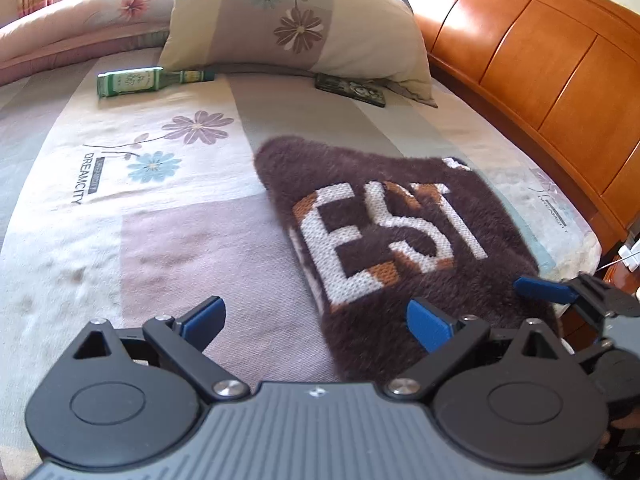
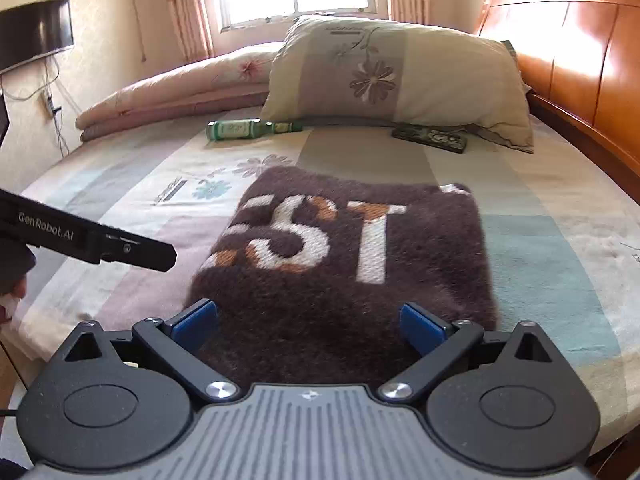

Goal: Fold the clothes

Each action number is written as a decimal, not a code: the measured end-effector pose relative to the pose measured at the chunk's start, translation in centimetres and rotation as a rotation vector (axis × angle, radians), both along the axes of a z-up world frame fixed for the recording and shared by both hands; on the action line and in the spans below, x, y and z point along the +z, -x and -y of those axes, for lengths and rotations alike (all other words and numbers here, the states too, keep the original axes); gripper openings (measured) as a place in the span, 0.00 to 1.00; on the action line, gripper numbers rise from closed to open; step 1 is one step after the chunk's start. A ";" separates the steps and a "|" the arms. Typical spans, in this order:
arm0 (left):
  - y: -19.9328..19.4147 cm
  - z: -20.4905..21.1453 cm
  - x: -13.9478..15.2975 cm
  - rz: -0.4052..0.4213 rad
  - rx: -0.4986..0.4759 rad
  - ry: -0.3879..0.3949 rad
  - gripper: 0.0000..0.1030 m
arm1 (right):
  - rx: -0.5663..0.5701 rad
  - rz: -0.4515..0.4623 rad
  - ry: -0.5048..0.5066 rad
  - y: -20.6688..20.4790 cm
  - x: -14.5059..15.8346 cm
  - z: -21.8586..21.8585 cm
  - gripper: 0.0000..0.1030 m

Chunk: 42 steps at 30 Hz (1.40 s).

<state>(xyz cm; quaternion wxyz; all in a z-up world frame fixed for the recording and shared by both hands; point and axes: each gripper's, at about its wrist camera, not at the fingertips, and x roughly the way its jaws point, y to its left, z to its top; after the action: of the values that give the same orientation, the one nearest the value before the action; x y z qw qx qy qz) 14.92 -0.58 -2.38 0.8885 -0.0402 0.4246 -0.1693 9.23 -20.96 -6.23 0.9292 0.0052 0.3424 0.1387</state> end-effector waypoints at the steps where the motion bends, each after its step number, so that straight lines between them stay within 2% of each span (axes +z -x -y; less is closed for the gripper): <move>1: 0.3 -0.4 0.0 0.002 0.001 0.016 0.95 | 0.012 -0.014 0.018 0.0 -0.6 -0.8 0.99; 5: 1.1 -1.9 -0.2 0.007 0.008 0.049 0.95 | 0.037 -0.052 0.098 0.5 -2.6 -3.2 1.00; 8: 1.1 -2.9 -0.5 0.006 0.030 0.041 0.95 | 0.031 -0.064 0.116 0.9 -1.7 -3.4 1.00; 11: 1.2 -4.2 -0.7 0.009 0.056 0.079 0.95 | 0.045 -0.026 0.117 0.5 0.4 -3.6 1.00; 14: 1.4 -5.1 -0.7 0.011 0.073 0.110 0.95 | 0.085 -0.027 0.156 -0.1 0.8 -4.7 1.00; 17: 1.6 -5.5 -0.9 0.005 0.070 0.118 0.95 | 0.098 -0.116 0.245 -0.4 -2.1 -6.0 1.00; 19: 1.5 -5.6 -0.9 0.000 0.065 0.120 0.95 | 0.098 -0.113 0.232 -0.2 -1.9 -5.7 1.00; 21: 1.2 -5.6 -1.0 -0.003 0.067 0.117 0.95 | 0.093 -0.072 0.199 -0.5 0.0 -5.1 1.00; 24: 0.9 -5.6 -1.1 -0.007 0.068 0.113 0.95 | 0.033 0.020 0.200 -2.0 2.6 -4.2 1.00; 26: 1.0 -5.4 -1.1 -0.009 0.058 0.120 0.95 | -0.005 0.041 0.208 -3.6 2.6 -3.7 1.00; 28: 1.1 -5.3 -1.0 -0.013 0.051 0.124 0.95 | -0.051 0.009 0.230 -5.7 0.8 -3.2 1.00; 30: 1.0 -5.1 -0.8 -0.016 0.055 0.117 0.95 | -0.059 -0.067 0.163 -7.3 -1.6 -1.9 1.00; 31: 0.9 -5.1 -0.8 -0.018 0.057 0.113 0.95 | -0.068 -0.085 0.092 -7.7 -2.1 -1.0 1.00; 33: 0.5 -4.8 -0.6 -0.019 0.059 0.106 0.95 | -0.065 -0.100 0.045 -7.5 -1.4 0.1 1.00; 36: -0.6 -3.7 -0.2 -0.023 0.051 0.100 0.95 | -0.071 -0.022 0.002 -6.5 0.8 1.6 1.00; 42: -2.0 -0.8 -0.1 -0.019 0.004 0.065 0.95 | -0.056 -0.069 0.006 -7.5 -1.4 3.5 1.00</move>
<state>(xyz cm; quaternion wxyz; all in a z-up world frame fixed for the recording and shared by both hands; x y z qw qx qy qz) 16.95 0.17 -2.43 0.8830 -0.0714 0.4272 -0.1808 16.73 -24.42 -7.64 0.9204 0.0165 0.3745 0.1113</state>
